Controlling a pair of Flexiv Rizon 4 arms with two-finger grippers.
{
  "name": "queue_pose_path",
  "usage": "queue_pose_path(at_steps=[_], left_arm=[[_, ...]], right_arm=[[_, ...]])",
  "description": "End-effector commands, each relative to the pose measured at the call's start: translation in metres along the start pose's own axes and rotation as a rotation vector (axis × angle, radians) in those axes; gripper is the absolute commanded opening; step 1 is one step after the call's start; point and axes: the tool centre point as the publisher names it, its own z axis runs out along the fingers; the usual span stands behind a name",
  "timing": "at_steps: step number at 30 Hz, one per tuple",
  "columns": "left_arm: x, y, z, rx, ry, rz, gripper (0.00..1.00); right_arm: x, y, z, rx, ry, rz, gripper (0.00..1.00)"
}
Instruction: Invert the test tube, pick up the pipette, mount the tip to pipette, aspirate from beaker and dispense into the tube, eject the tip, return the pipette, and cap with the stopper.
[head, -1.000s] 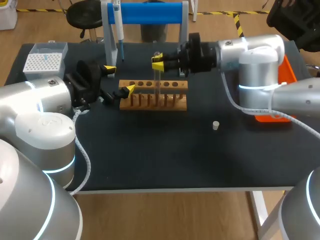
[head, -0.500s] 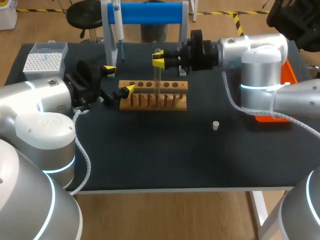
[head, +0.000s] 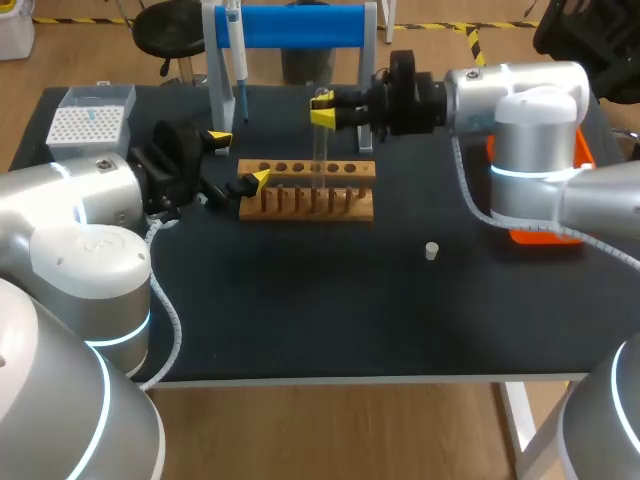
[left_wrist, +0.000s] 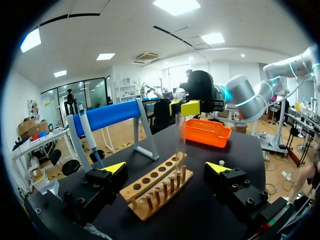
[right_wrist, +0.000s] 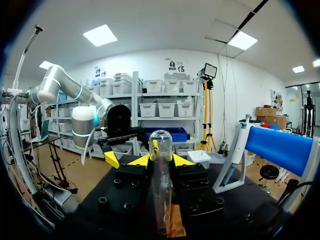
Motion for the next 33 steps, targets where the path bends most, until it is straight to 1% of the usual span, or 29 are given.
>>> queue_pose_path(at_steps=[1,3,24,28,33], left_arm=[[-0.001,0.003,-0.001,0.009,0.003,0.002,1.0],[-0.001,0.003,-0.001,0.009,0.003,0.002,1.0],[-0.001,0.003,-0.001,0.009,0.003,0.002,1.0],[-0.001,0.003,-0.001,0.009,0.003,0.002,1.0],[-0.001,0.003,-0.001,0.009,0.003,0.002,1.0]], right_arm=[[0.012,0.01,-0.011,-0.005,-0.012,-0.005,0.0],[0.015,0.015,-0.015,-0.009,-0.04,-0.017,0.0],[0.015,0.015,-0.015,-0.009,-0.04,-0.017,0.0],[0.009,0.016,-0.016,0.013,-0.066,0.14,0.0],[0.002,0.019,-0.019,0.058,-0.046,0.372,0.0]])
